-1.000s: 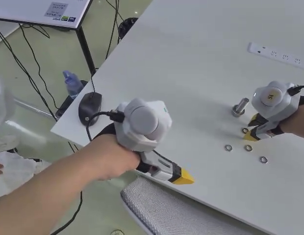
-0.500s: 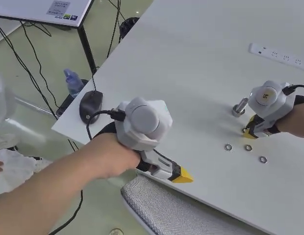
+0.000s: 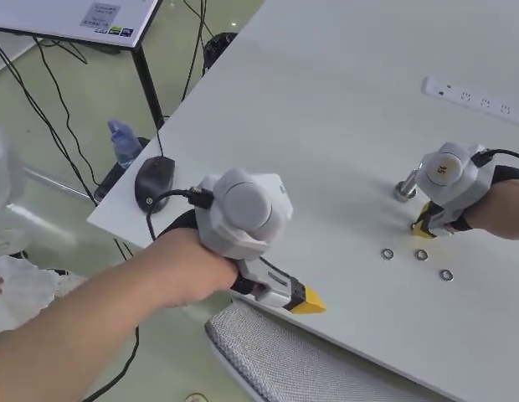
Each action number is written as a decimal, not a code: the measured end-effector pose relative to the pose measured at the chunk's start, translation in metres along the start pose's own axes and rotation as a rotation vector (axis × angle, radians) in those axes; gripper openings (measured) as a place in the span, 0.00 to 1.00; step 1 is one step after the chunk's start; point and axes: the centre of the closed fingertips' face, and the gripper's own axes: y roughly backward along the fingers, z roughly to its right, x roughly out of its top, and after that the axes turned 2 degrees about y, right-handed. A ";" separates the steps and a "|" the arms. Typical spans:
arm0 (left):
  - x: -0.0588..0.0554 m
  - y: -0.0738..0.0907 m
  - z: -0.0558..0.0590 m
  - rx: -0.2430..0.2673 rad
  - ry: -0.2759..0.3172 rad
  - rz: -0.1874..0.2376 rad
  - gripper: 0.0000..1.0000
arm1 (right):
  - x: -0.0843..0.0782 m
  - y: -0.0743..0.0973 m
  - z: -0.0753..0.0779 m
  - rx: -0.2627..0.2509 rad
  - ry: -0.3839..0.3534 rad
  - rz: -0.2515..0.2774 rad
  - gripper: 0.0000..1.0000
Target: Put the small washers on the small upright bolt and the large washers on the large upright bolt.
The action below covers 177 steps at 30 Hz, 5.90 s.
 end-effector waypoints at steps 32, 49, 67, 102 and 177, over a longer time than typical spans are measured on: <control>0.018 -0.010 -0.003 -0.001 0.004 0.041 0.91 | -0.028 0.035 -0.002 -0.008 -0.083 0.025 0.12; 0.028 -0.022 -0.002 -0.010 -0.018 0.048 0.97 | -0.067 0.053 0.012 -0.044 -0.154 0.011 0.12; 0.021 -0.023 -0.003 -0.003 -0.018 0.031 0.99 | -0.048 0.074 0.050 -0.089 -0.160 0.039 0.12; 0.019 -0.024 -0.003 -0.015 0.005 0.028 0.93 | -0.040 0.056 0.051 -0.071 -0.133 0.020 0.13; 0.002 -0.018 -0.004 -0.038 -0.005 -0.038 0.86 | -0.050 0.013 0.047 -0.036 -0.117 0.001 0.26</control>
